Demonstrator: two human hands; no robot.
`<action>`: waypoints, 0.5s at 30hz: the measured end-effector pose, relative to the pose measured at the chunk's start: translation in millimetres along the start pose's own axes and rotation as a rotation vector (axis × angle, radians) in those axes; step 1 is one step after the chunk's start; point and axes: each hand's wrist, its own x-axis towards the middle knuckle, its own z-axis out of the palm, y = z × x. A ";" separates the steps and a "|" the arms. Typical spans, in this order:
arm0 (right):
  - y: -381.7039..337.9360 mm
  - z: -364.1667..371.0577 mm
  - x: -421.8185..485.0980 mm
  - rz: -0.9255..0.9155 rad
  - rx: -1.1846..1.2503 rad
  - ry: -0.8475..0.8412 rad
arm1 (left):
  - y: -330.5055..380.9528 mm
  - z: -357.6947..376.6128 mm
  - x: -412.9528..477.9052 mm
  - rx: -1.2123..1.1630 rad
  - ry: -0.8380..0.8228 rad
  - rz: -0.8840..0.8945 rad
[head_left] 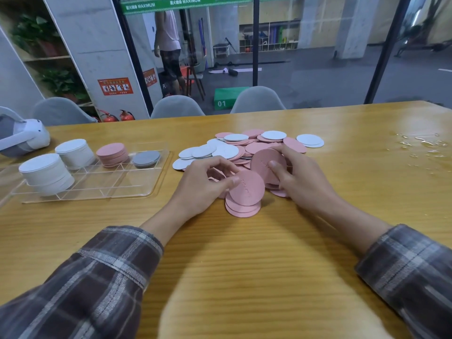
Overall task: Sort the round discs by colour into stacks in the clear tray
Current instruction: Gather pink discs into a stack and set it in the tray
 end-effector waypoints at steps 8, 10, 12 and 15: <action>-12.9 3.3 -6.2 0.009 0.140 -0.165 | 2.5 8.9 -1.9 -0.028 0.103 0.009; -13.9 4.2 -6.6 -0.025 0.126 -0.178 | 2.8 10.1 -2.9 -0.041 0.102 -0.006; -12.2 4.9 -7.1 -0.068 0.071 -0.181 | 1.7 10.5 -2.7 -0.047 0.095 -0.019; -8.7 6.9 -6.4 -0.108 0.033 -0.158 | 0.4 10.3 -2.5 0.009 0.080 -0.001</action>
